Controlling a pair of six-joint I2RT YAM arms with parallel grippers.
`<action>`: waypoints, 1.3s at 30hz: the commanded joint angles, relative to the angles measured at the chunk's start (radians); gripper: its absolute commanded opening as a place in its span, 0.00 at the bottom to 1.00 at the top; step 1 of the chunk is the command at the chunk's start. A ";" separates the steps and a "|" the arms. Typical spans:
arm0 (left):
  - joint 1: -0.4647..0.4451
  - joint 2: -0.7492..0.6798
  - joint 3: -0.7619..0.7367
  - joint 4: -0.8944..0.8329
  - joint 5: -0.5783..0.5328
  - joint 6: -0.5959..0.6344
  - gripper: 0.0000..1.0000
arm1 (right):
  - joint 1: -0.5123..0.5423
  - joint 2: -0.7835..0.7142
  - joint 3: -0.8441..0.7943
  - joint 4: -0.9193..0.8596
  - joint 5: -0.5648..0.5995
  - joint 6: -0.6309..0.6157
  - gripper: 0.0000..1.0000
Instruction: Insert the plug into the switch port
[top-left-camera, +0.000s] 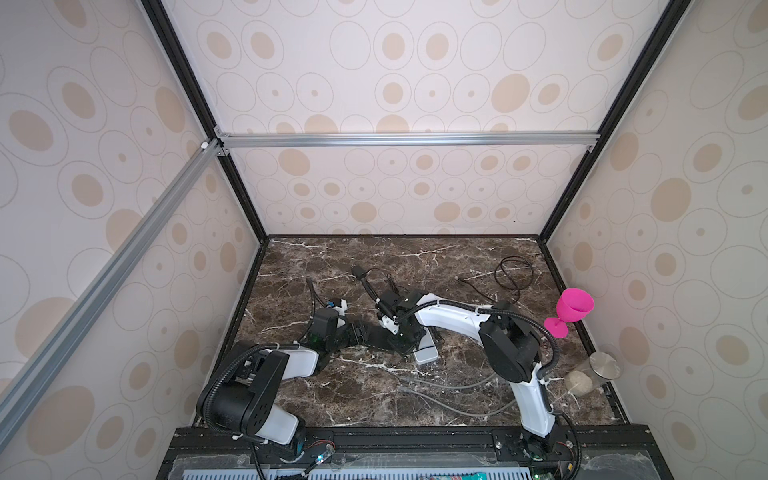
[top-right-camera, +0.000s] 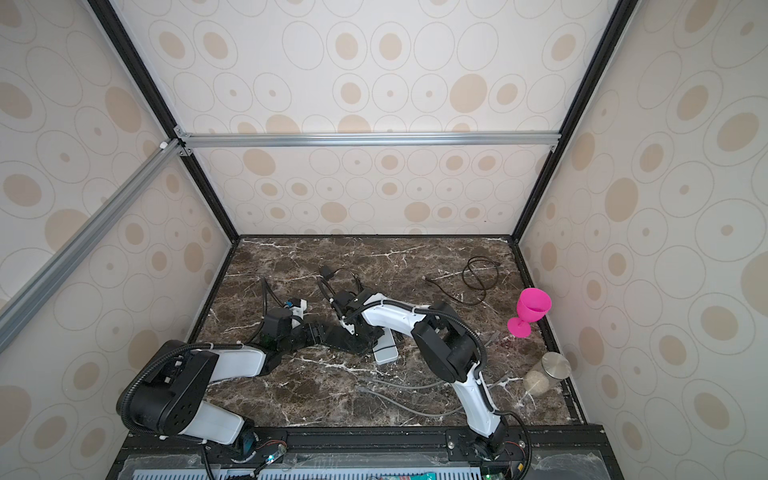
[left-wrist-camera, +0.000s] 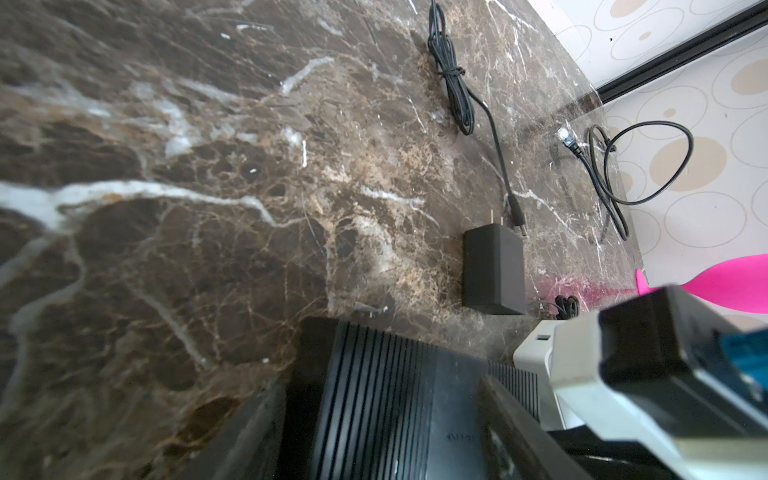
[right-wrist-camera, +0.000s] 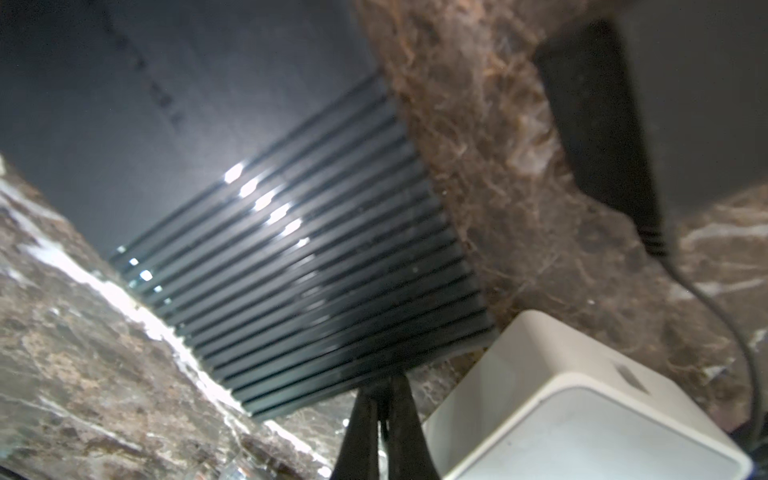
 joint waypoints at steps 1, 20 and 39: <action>-0.105 0.016 -0.076 -0.244 0.324 -0.080 0.72 | 0.018 -0.039 0.020 0.554 -0.112 0.077 0.00; -0.146 0.064 -0.065 -0.183 0.368 -0.083 0.72 | 0.047 0.168 0.308 0.455 -0.156 -0.159 0.00; -0.223 -0.004 -0.117 -0.152 0.362 -0.137 0.72 | 0.083 0.035 0.073 0.965 -0.246 -0.151 0.00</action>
